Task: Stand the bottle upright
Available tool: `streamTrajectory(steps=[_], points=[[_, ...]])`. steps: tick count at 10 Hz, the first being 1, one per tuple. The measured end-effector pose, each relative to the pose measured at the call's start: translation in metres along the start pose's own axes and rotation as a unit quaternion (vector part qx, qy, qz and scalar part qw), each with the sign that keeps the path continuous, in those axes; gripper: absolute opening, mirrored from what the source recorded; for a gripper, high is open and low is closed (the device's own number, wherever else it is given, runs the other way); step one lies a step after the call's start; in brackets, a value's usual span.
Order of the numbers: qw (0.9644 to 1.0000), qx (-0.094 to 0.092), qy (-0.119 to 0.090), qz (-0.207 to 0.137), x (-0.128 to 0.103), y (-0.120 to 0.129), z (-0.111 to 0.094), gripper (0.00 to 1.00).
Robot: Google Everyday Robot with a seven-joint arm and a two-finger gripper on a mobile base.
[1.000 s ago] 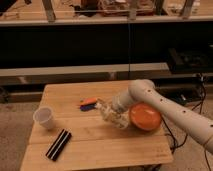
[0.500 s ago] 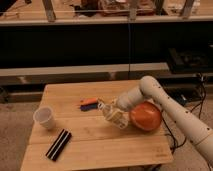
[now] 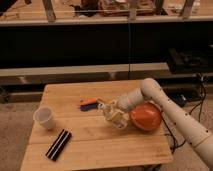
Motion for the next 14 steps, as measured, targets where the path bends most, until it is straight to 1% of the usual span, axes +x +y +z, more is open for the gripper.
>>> streamTrajectory(steps=[1,2,3,4,5,6,8,11,13,14], points=[[1.0000,-0.003,-0.001,0.000,-0.001,0.000,0.001,0.00],[0.9998,-0.008,-0.018,-0.008,-0.004,0.002,0.002,0.00],[0.9986,-0.001,-0.050,-0.019,0.002,0.002,-0.003,0.00],[0.9955,-0.001,-0.090,-0.030,0.002,0.000,-0.003,0.00],[0.9930,-0.005,-0.112,-0.035,0.002,0.001,-0.001,0.00],[0.9907,-0.008,-0.129,-0.043,0.001,0.000,0.002,0.00],[0.9892,-0.009,-0.135,-0.056,0.002,0.000,0.004,0.00],[0.9843,-0.016,-0.158,-0.077,0.000,0.002,0.011,0.00],[0.9797,-0.021,-0.182,-0.080,0.000,0.002,0.014,0.00],[0.9763,-0.023,-0.200,-0.080,0.000,0.002,0.016,0.00]])
